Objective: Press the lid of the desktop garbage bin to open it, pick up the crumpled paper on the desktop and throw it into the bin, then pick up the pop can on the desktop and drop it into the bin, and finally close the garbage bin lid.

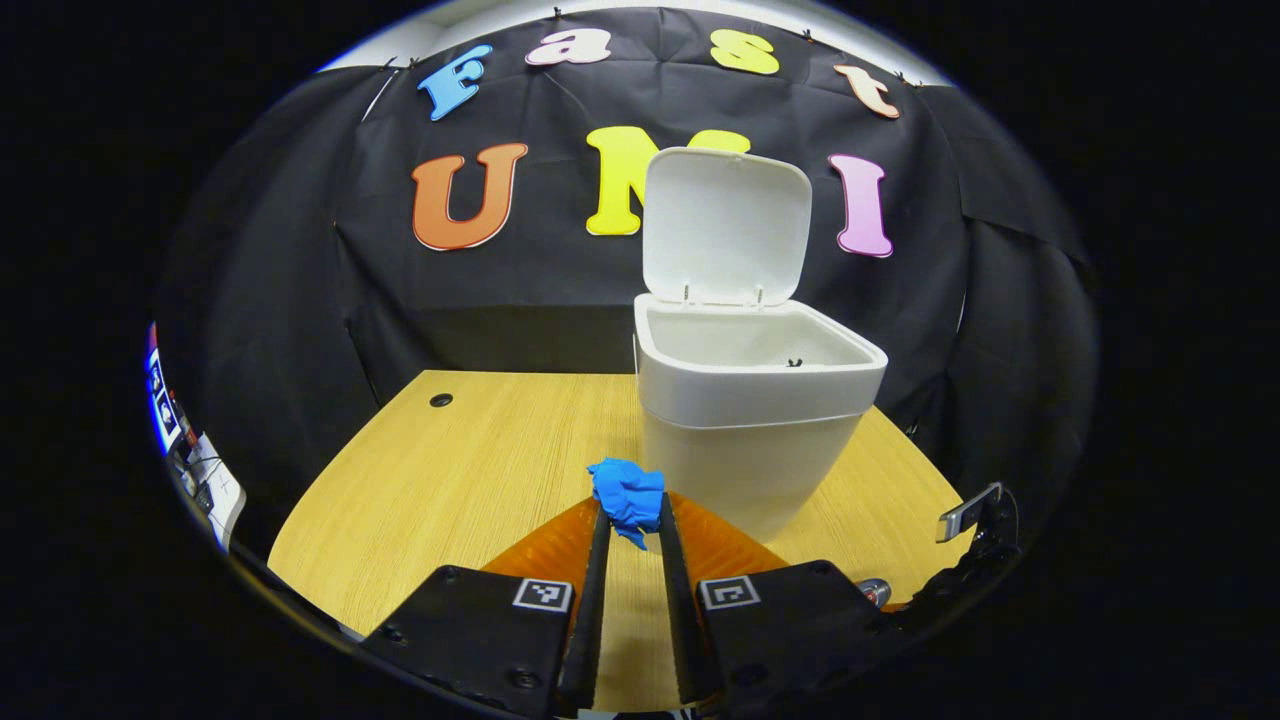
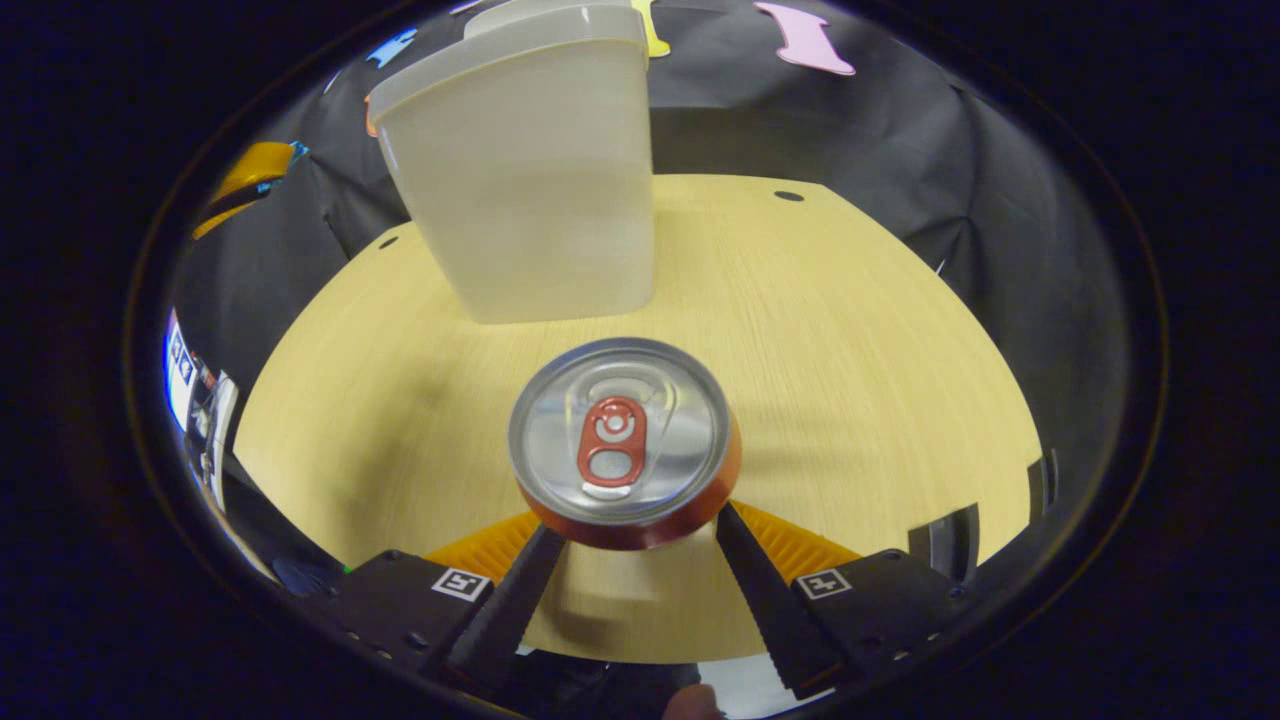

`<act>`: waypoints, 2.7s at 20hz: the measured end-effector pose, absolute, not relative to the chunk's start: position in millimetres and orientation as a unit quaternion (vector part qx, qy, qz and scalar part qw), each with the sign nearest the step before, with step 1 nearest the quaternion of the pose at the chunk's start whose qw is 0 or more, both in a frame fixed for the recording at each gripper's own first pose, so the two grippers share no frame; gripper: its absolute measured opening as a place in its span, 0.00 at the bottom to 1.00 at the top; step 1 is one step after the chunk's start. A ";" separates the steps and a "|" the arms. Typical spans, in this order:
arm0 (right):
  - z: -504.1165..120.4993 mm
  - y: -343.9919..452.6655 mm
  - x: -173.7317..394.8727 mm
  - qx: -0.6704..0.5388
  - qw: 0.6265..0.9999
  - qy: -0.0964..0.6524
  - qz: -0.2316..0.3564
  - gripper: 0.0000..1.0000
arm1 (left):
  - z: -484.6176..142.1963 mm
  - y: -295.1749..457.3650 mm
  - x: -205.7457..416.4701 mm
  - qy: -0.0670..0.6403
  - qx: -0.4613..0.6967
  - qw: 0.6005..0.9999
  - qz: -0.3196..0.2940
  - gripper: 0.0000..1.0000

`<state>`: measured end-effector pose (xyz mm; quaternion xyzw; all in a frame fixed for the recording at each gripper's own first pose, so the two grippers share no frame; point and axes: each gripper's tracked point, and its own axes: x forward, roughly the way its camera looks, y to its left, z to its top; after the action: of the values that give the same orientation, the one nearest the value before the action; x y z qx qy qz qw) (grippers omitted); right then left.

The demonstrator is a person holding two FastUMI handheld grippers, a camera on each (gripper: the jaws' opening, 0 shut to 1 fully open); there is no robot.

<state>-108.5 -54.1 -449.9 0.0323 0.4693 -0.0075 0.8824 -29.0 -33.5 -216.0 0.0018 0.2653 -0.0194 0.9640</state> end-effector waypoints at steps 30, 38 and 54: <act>-319.1 -100.1 -70.5 0.004 0.923 0.385 -0.016 0.82 | -98.9 -87.5 70.2 0.147 -0.006 0.987 -0.063 0.33; -288.4 -130.4 -51.6 -0.018 0.935 0.354 -0.032 0.81 | -117.9 -104.7 97.6 0.173 -0.018 0.982 -0.075 0.44; -231.6 -120.0 -7.2 -0.029 0.936 0.350 -0.013 0.82 | -106.7 -51.2 73.4 0.152 -0.014 0.987 -0.045 0.98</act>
<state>-7.2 -120.0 -231.6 -0.0294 0.3498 -0.0131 0.9363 73.4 -51.2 -106.7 -0.0137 0.1520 -0.0454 0.9872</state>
